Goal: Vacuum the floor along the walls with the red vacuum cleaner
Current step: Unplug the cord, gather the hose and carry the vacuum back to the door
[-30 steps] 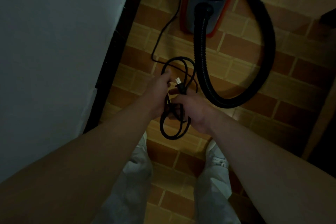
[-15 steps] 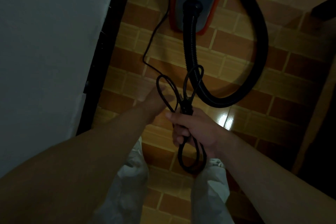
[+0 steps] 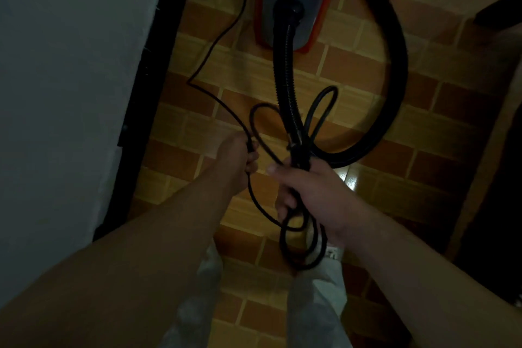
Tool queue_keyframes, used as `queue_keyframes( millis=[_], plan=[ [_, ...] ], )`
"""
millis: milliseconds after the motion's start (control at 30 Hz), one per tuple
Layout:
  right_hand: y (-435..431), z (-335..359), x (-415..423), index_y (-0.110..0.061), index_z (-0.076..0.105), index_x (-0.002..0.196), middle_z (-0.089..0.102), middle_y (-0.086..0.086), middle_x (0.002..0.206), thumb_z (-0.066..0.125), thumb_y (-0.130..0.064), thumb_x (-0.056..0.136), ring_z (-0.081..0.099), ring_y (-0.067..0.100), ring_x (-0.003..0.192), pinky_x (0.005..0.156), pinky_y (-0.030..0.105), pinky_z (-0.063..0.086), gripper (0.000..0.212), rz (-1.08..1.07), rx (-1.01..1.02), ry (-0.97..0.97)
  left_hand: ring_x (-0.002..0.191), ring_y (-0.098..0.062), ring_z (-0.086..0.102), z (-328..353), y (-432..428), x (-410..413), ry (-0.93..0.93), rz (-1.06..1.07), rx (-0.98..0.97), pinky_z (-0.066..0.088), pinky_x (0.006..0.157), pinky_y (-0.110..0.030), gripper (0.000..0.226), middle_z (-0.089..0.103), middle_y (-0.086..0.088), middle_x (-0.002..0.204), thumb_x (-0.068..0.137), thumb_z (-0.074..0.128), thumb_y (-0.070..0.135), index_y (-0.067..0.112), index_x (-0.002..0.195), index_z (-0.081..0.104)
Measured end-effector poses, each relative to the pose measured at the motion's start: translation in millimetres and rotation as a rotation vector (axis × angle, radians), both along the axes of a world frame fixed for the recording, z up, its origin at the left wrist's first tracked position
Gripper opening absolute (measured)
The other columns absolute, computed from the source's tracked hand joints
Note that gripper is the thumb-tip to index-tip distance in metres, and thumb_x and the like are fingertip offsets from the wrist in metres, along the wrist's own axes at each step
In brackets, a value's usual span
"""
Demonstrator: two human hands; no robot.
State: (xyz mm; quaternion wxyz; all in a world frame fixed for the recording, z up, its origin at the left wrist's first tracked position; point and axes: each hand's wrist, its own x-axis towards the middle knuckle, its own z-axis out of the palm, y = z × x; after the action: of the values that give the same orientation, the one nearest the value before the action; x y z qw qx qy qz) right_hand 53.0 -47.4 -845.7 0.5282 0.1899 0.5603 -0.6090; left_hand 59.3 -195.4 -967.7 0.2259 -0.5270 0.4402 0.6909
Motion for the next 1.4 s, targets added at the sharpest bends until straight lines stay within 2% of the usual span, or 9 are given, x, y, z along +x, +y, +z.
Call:
queue_keyframes(
  millis=[200,400,567,667,733,900,1133,1267,1400],
  plan=[
    [-27,-20,-45,-0.016,0.068,0.089,0.069,0.000,0.079,0.059,-0.029,0.102,0.067,0.020,0.083,0.084,0.055,0.059,0.020,-0.051,0.247,0.269,0.047,-0.007,0.031,32,-23,-3,0.171,-0.113,-0.064,0.024,0.041,-0.021,0.019,0.048,0.006,0.065,0.107,0.037,0.019,0.015,0.111,0.055],
    [-74,-3,-77,-0.016,0.074,0.098,0.076,-0.003,0.102,0.059,-0.036,0.102,0.068,0.013,0.100,0.096,0.035,0.046,0.025,-0.031,0.193,0.287,0.058,-0.014,0.041,80,-38,-7,0.182,-0.395,-0.187,0.032,0.054,-0.028,0.018,0.051,0.005,0.065,0.106,0.044,0.027,0.018,0.093,0.052],
    [-91,24,-89,-0.010,0.066,0.082,0.073,0.008,0.071,0.066,-0.027,0.099,0.070,0.031,0.074,0.088,0.051,0.057,0.023,-0.013,0.190,0.316,0.065,-0.016,0.053,112,-55,-23,0.153,-0.421,-0.193,0.041,0.060,-0.032,0.020,0.066,0.000,0.078,0.103,0.054,0.036,0.019,0.094,0.059],
    [-86,43,-96,-0.021,0.059,0.084,0.061,-0.013,0.058,0.070,-0.023,0.095,0.059,0.018,0.062,0.074,0.043,0.056,0.016,-0.057,0.226,0.334,0.082,-0.021,0.068,126,-62,-40,0.096,-0.309,-0.138,0.050,0.075,-0.035,0.006,0.074,-0.008,0.096,0.098,0.058,0.014,0.013,0.103,0.062],
    [-79,58,-102,-0.021,0.059,0.086,0.057,-0.005,0.058,0.071,-0.019,0.094,0.053,0.018,0.055,0.065,0.037,0.050,0.014,-0.052,0.232,0.330,0.094,-0.025,0.071,137,-66,-57,0.103,-0.204,-0.146,0.054,0.083,-0.038,0.016,0.075,-0.010,0.104,0.098,0.051,0.013,0.010,0.105,0.065],
    [-51,73,-124,-0.021,0.063,0.082,0.048,0.007,0.053,0.071,-0.022,0.094,0.046,0.021,0.049,0.058,0.030,0.043,0.014,-0.013,0.196,0.282,0.101,-0.028,0.067,155,-76,-130,0.143,0.331,0.167,0.049,0.103,-0.048,0.044,0.071,-0.014,0.108,0.105,0.041,0.045,0.006,0.109,0.061],
    [-9,87,-185,0.002,0.067,0.093,0.046,0.003,0.047,0.065,-0.030,0.099,0.047,0.020,0.045,0.061,0.033,0.045,0.033,-0.036,0.267,0.313,0.065,-0.011,0.062,188,-50,-228,0.124,0.170,0.013,0.054,0.056,-0.023,0.024,0.065,-0.003,0.076,0.105,0.049,0.020,0.007,0.090,0.063],
    [8,99,-229,-0.015,0.064,0.082,0.052,-0.002,0.055,0.065,-0.030,0.098,0.056,0.021,0.055,0.063,0.037,0.049,0.022,-0.325,0.286,0.265,0.062,-0.013,0.059,215,-33,-253,0.074,-0.135,-0.112,0.050,0.058,-0.027,0.020,0.064,-0.003,0.069,0.100,0.052,0.015,0.011,0.085,0.064],
    [8,109,-262,-0.013,0.066,0.096,0.066,0.002,0.072,0.066,-0.026,0.098,0.060,0.016,0.054,0.050,0.026,0.049,0.013,-0.518,0.149,0.140,0.054,-0.014,0.050,221,-20,-280,0.049,-0.434,-0.309,0.041,0.053,-0.028,0.018,0.061,-0.001,0.066,0.095,0.051,0.022,0.014,0.084,0.063]
  ],
)
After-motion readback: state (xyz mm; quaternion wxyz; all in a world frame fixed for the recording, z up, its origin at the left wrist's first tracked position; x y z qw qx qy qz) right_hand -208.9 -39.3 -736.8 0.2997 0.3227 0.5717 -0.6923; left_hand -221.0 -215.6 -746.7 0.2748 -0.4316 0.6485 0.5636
